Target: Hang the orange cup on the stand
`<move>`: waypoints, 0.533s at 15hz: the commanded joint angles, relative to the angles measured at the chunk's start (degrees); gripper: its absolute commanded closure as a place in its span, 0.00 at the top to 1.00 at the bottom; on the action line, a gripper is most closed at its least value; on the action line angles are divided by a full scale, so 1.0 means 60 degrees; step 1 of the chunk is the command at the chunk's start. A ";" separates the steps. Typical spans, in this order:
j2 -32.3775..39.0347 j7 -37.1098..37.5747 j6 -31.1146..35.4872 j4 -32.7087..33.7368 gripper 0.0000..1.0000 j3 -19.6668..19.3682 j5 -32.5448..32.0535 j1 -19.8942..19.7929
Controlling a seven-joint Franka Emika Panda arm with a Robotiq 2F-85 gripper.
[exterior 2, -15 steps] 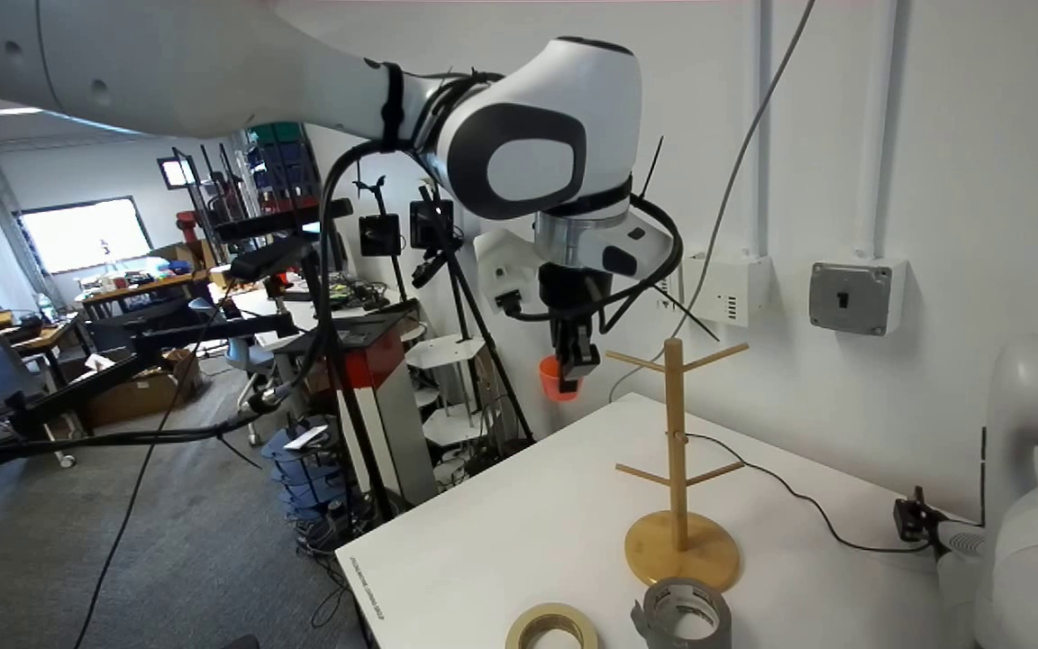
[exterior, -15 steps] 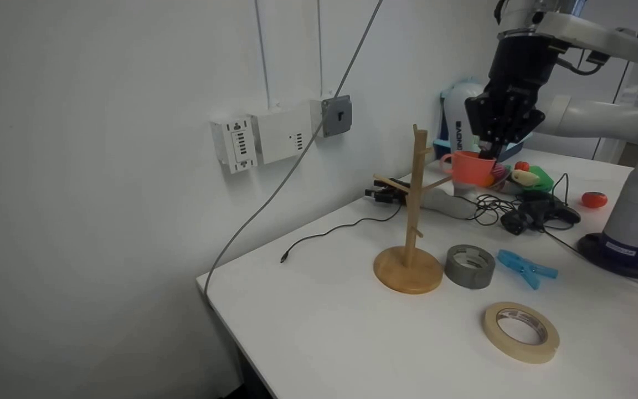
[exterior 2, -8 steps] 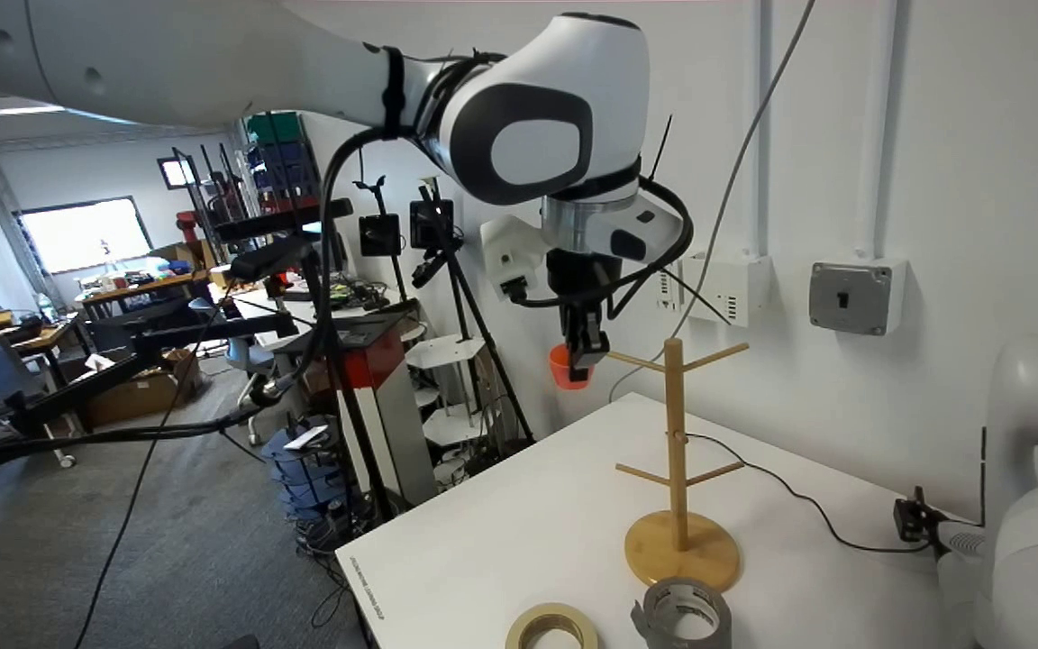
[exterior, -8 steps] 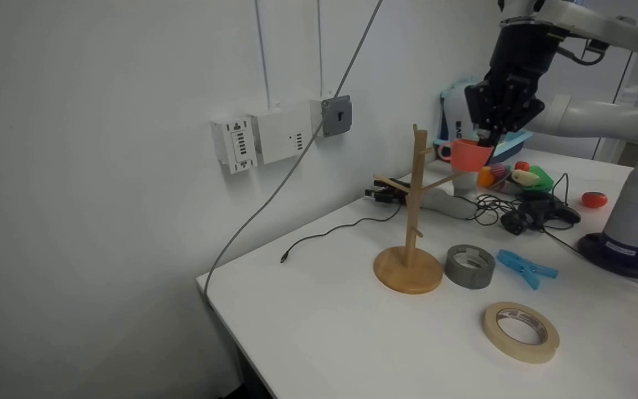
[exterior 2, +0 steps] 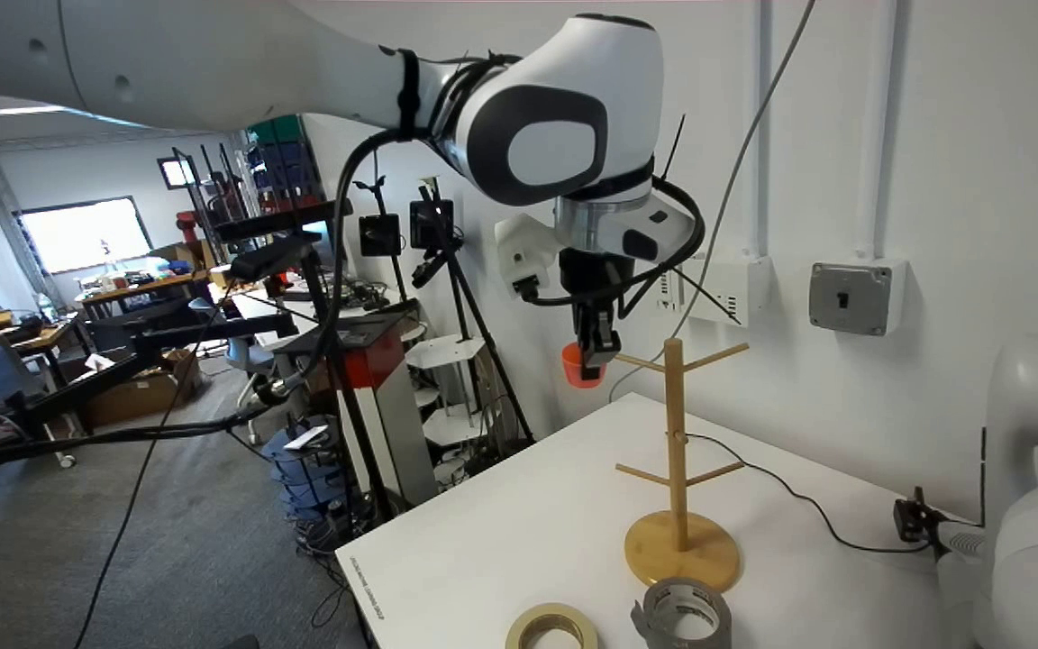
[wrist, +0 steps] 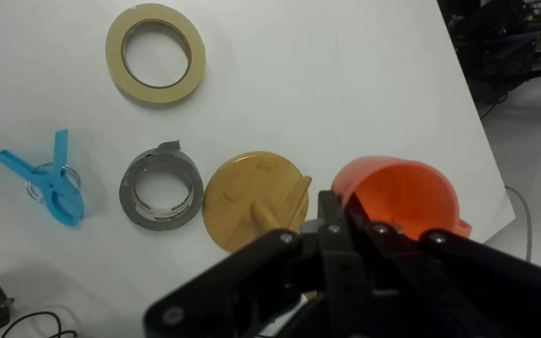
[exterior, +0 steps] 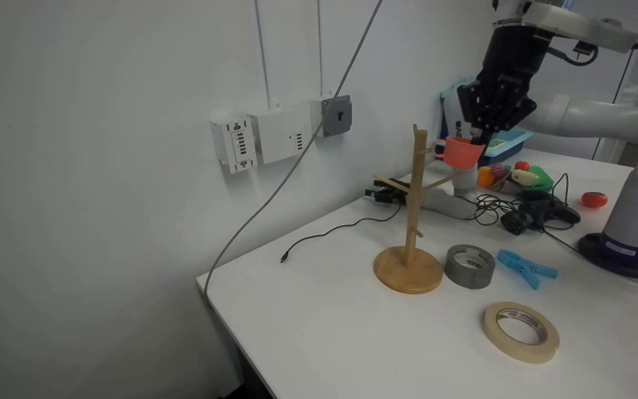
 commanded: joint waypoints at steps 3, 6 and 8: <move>0.0582 0.0295 -0.0307 0.0829 0.01 0.0099 0.0301 -0.0198; 0.0739 0.0418 -0.0320 0.1015 0.01 0.0095 0.0342 -0.0231; 0.0847 0.0526 -0.0324 0.1141 0.01 0.0093 0.0344 -0.0249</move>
